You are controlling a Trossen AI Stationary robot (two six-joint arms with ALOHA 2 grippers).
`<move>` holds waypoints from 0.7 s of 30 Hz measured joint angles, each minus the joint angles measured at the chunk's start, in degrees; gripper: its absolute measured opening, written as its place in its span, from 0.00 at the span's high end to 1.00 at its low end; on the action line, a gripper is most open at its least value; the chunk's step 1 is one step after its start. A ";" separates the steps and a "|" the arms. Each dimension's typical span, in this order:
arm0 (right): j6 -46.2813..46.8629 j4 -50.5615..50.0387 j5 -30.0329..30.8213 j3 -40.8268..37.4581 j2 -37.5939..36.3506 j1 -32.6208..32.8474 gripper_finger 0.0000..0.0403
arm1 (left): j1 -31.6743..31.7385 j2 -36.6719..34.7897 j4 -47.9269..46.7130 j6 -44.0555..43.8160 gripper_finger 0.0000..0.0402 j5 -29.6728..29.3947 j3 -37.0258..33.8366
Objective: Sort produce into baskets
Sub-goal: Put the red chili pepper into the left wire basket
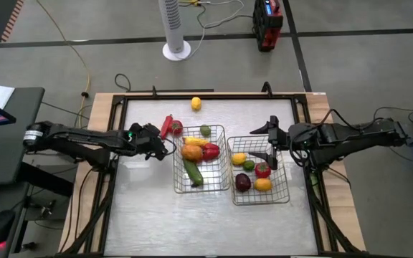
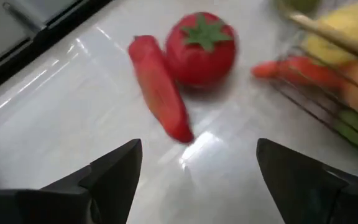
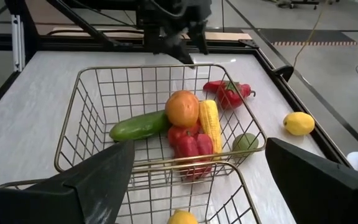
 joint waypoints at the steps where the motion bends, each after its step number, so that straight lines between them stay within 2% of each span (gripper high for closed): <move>1: 0.00 0.04 0.00 0.00 0.00 0.00 0.04 | 1.29 0.14 2.30 0.64 0.26 -0.04 -1.09; 5: -0.01 0.01 0.01 0.00 0.00 0.00 0.04 | 6.09 0.24 7.73 3.00 0.29 0.34 -3.27; 10: 0.00 -0.03 0.02 0.00 0.00 0.00 0.04 | 10.67 0.24 14.17 6.40 0.31 4.24 -4.84; 21: -0.03 -0.69 0.06 0.00 0.00 0.00 0.04 | 13.83 0.26 30.10 10.02 0.31 5.12 -14.01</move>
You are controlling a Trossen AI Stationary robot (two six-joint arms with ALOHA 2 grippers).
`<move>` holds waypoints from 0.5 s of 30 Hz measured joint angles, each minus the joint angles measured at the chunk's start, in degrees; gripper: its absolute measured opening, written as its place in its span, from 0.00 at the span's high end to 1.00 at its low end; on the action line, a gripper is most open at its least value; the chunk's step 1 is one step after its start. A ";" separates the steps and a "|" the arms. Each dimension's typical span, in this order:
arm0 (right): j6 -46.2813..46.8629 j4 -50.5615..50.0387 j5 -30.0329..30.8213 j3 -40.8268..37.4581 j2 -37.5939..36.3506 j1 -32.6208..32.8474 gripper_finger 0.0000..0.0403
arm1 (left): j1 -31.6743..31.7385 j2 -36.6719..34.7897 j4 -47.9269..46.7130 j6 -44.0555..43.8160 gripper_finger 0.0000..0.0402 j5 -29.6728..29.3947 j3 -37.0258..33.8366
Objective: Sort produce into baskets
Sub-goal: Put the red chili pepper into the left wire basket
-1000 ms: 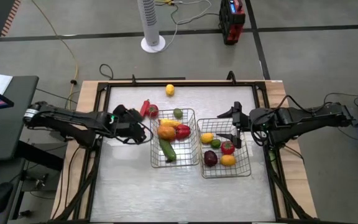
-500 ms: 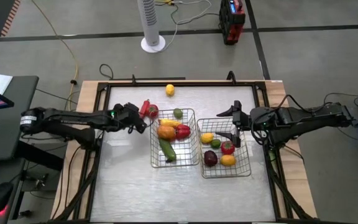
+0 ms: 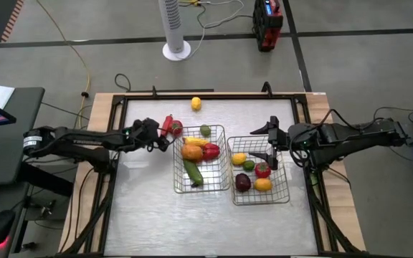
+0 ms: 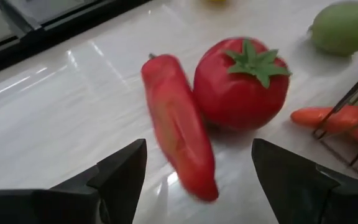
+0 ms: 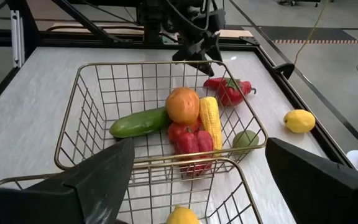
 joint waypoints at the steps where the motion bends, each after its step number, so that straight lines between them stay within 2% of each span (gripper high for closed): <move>1: 0.01 0.02 0.00 0.00 0.00 0.00 0.04 | 0.00 0.00 2.12 -0.02 0.31 0.01 -0.96; 7: 0.01 0.09 0.03 0.00 0.00 0.00 0.04 | 0.00 0.00 10.26 -0.12 0.31 -0.57 -5.51; 15: -0.03 0.12 0.04 0.00 0.00 0.00 0.04 | 0.00 1.50 12.36 0.83 0.31 -4.18 -6.17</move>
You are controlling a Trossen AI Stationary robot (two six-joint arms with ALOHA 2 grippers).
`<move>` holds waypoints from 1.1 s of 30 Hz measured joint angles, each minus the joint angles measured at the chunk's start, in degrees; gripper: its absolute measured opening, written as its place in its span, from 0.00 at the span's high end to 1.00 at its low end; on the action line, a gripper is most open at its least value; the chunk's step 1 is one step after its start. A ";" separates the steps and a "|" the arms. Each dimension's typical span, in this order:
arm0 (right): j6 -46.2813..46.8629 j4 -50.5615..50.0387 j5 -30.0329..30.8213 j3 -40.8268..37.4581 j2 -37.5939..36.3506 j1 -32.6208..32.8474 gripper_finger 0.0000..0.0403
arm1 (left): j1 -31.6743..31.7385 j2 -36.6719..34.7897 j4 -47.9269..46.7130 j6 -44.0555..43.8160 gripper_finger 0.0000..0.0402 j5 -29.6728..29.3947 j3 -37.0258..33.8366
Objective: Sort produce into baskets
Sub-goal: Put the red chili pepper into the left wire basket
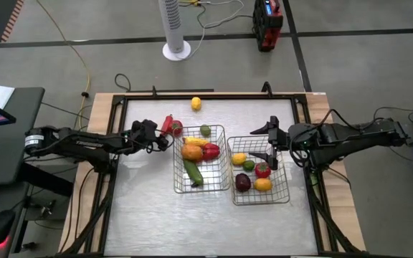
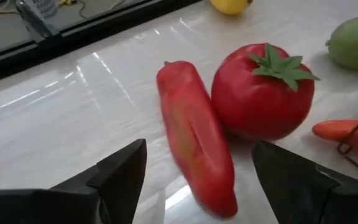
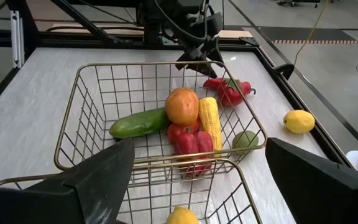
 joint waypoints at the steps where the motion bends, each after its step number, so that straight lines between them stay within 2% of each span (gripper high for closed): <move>1: -0.01 0.00 -0.01 0.00 0.00 0.00 0.04 | 0.00 0.82 0.84 -0.07 0.31 0.01 0.00; 14: -0.04 -0.13 -0.02 0.00 0.00 0.00 0.04 | 0.63 15.81 12.14 0.49 0.33 1.43 0.00; 17: -0.15 -0.15 -0.02 0.00 0.00 0.00 0.04 | 0.72 17.00 12.51 1.02 0.41 1.86 0.07; 21: -0.15 -0.15 -0.02 0.00 0.00 0.00 0.04 | 0.63 17.09 12.39 2.07 0.57 2.14 0.34; 28: 0.04 -0.36 -0.02 0.00 0.00 0.00 0.04 | 0.70 13.01 11.44 7.14 0.85 2.77 2.56; 33: 0.04 -0.61 -0.02 0.00 0.00 0.00 0.04 | 0.68 6.55 5.05 10.24 0.87 3.32 4.96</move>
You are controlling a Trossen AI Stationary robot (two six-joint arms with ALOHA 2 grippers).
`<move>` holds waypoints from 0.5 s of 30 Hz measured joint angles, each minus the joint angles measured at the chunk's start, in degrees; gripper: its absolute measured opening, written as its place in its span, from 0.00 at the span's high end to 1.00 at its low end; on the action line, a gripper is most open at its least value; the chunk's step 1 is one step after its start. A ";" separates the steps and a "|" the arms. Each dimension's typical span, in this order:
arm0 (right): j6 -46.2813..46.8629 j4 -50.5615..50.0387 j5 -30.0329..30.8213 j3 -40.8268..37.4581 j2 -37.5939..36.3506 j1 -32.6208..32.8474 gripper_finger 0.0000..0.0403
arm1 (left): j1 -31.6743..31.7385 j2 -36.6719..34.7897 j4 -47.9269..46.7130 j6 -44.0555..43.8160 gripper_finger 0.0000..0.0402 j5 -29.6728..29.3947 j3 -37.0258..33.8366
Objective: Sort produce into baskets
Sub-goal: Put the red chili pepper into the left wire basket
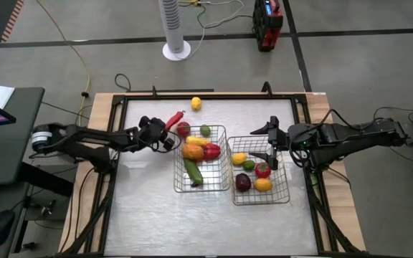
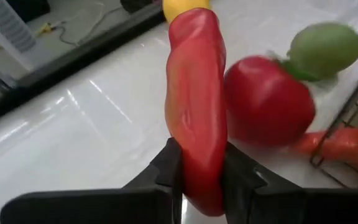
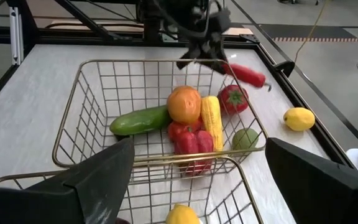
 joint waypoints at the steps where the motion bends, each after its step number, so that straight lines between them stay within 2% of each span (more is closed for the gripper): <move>1: 0.00 0.00 0.00 0.00 -0.01 0.00 0.04 | 0.00 -1.75 -2.35 0.28 0.86 -0.69 0.61; 3: 0.00 -0.06 0.00 0.00 0.00 0.00 0.04 | -0.04 -5.25 -5.94 0.90 0.83 -1.51 1.90; 6: 0.00 -0.28 0.00 0.00 -0.02 0.02 0.04 | -0.89 -10.74 -8.19 3.38 0.80 0.54 2.46; 12: 0.00 -0.42 0.00 0.00 -0.02 0.02 0.04 | -2.79 -20.39 -14.48 1.43 0.83 -3.12 2.49; 13: 0.00 -0.42 0.00 0.00 -0.02 0.02 0.04 | -3.14 -21.69 -15.46 1.24 0.84 -1.83 2.49; 15: -0.02 -0.39 0.00 0.00 -0.02 0.02 0.04 | -3.76 -23.79 -16.19 1.28 0.84 4.79 2.49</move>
